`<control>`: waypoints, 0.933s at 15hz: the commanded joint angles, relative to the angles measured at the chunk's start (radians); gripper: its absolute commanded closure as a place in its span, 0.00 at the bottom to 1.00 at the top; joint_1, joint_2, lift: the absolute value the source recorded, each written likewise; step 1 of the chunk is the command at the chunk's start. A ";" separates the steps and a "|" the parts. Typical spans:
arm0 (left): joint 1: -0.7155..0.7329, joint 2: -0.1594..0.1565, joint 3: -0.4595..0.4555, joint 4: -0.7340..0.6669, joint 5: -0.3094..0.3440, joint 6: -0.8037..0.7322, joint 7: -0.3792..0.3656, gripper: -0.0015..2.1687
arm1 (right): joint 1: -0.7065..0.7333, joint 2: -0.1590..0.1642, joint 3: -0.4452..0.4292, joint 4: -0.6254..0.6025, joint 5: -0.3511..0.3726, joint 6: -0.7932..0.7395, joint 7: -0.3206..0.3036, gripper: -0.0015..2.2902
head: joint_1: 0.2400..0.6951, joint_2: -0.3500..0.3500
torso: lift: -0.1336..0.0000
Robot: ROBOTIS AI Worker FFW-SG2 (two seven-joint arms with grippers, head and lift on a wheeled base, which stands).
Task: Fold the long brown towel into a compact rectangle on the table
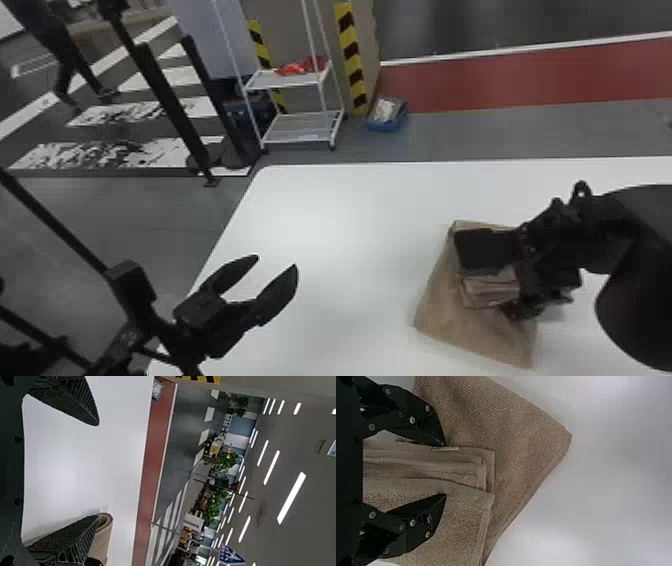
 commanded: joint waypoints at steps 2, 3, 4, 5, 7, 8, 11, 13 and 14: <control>0.002 -0.012 0.007 -0.001 0.004 0.000 -0.009 0.02 | 0.002 0.014 -0.005 0.001 0.014 0.027 0.003 0.28 | 1.00 0.98 | 0.07; 0.002 -0.012 0.008 -0.001 0.004 0.000 -0.009 0.02 | 0.003 0.016 -0.006 0.000 0.016 0.030 0.003 0.29 | 1.00 0.98 | 0.07; 0.003 -0.012 0.008 -0.001 0.005 0.000 -0.009 0.02 | 0.003 0.017 -0.009 0.000 0.016 0.033 0.003 0.29 | 1.00 0.98 | 0.07; 0.006 -0.012 0.010 -0.001 0.005 0.000 -0.010 0.02 | 0.006 0.019 -0.014 -0.002 0.019 0.042 0.005 0.36 | 1.00 0.98 | 0.07; 0.012 -0.012 0.011 -0.004 0.007 0.000 -0.013 0.02 | 0.013 0.020 -0.020 -0.008 0.028 0.051 0.006 0.37 | 1.00 0.98 | 0.07; 0.017 -0.012 0.011 -0.007 0.007 0.000 -0.015 0.02 | 0.017 0.020 -0.023 -0.012 0.036 0.054 0.011 0.37 | 1.00 0.98 | 0.07; 0.028 -0.012 0.010 -0.020 0.011 0.000 -0.022 0.02 | 0.029 0.022 -0.043 -0.031 0.042 0.060 0.019 0.41 | 1.00 0.98 | 0.07; 0.031 -0.012 0.008 -0.026 0.013 0.000 -0.022 0.02 | 0.039 0.020 -0.063 -0.043 0.045 0.060 0.023 0.47 | 1.00 0.98 | 0.07; 0.038 -0.012 0.008 -0.033 0.014 0.000 -0.024 0.02 | 0.048 0.020 -0.074 -0.055 0.051 0.060 0.025 0.49 | 1.00 0.98 | 0.07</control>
